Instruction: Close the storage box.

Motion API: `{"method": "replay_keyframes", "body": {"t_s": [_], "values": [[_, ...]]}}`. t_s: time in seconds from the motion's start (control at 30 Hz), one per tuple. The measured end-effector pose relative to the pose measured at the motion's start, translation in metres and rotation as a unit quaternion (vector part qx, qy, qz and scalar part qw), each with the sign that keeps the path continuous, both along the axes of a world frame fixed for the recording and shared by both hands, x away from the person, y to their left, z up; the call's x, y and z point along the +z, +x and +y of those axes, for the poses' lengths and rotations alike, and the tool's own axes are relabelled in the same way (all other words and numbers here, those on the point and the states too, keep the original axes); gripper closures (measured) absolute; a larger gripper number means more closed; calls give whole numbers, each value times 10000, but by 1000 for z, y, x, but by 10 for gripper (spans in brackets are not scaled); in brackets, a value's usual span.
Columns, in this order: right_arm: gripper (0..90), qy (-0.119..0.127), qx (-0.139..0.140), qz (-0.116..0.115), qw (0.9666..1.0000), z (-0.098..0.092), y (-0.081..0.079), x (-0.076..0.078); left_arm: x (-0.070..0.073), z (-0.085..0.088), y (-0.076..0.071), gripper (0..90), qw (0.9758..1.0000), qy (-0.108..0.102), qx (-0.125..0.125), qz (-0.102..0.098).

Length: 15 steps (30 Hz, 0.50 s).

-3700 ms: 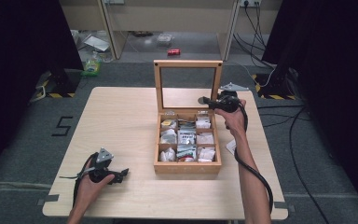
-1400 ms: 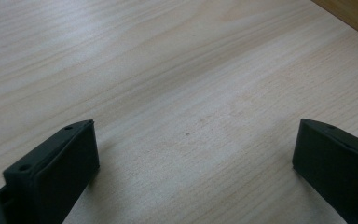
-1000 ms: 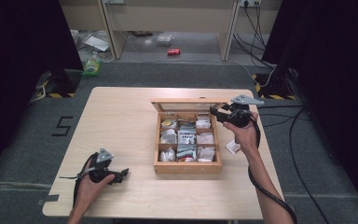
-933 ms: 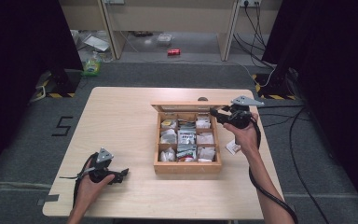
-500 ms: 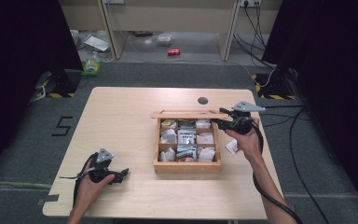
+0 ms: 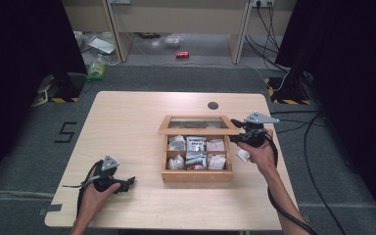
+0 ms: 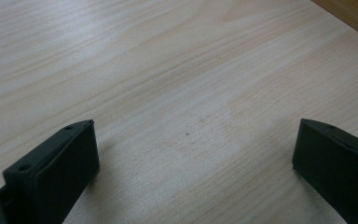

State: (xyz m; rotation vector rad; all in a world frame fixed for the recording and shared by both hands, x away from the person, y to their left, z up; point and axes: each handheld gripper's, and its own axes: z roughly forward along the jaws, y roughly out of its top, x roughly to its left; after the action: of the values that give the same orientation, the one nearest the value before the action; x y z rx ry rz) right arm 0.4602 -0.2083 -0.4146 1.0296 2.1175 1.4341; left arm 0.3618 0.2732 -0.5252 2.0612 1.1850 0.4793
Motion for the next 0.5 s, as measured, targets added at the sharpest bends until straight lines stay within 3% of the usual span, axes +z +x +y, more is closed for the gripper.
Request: {"method": "replay_keyframes", "body": {"t_s": [0.5], "values": [[441, 29, 111, 46, 9999, -4, -16, -11, 0, 0, 0, 0, 10000, 7, -6, 2]]}}
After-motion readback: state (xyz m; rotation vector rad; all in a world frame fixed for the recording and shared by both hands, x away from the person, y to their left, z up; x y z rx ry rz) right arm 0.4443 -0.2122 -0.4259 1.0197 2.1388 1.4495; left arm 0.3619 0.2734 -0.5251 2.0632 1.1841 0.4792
